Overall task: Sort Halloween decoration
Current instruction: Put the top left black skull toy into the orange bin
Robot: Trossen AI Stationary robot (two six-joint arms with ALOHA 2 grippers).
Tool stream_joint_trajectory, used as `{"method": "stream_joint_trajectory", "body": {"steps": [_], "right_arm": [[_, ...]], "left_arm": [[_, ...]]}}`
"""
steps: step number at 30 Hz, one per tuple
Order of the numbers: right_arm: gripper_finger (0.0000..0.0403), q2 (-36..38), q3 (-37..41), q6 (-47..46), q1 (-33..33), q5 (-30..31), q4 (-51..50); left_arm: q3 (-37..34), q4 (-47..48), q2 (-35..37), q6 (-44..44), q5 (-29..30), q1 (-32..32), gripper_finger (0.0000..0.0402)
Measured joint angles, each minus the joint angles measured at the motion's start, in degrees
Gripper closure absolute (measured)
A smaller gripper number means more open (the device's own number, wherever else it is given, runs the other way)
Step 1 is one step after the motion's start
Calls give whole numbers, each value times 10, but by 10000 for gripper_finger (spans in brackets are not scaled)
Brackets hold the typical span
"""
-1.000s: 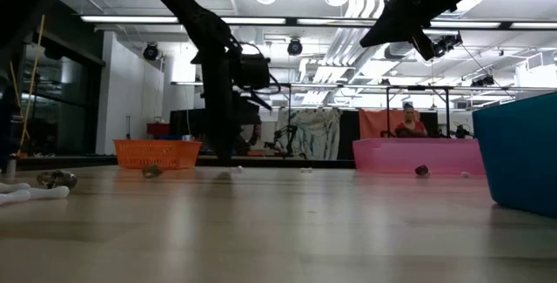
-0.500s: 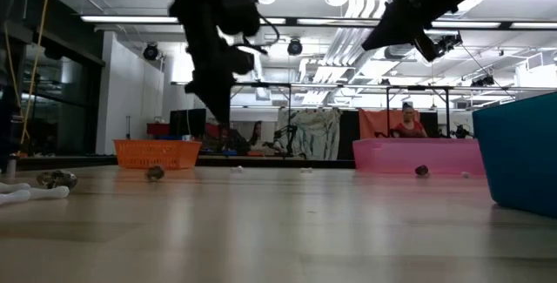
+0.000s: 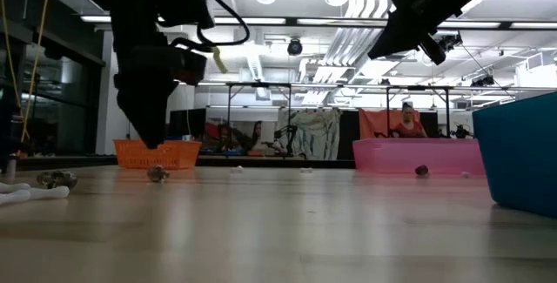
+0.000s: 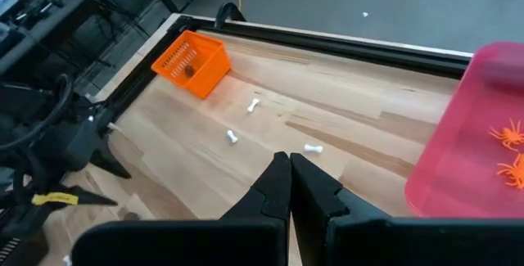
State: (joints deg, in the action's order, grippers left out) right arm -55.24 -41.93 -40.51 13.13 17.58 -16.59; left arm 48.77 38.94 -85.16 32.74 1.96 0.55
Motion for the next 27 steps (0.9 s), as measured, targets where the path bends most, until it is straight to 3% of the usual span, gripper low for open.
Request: {"method": "stream_joint_trajectory", "body": {"steps": [7, 18, 27], "right_arm": [[402, 0, 0, -15, 0, 5, -7], [402, 0, 0, -17, 0, 17, -10], [402, 0, 0, -17, 0, 17, -10]], "left_arm": [[0, -43, -4, 41, -30, -9, 146], [0, -52, -5, 100, 31, -55, 146], [0, -55, -53, 128, 50, -87, 147]]}}
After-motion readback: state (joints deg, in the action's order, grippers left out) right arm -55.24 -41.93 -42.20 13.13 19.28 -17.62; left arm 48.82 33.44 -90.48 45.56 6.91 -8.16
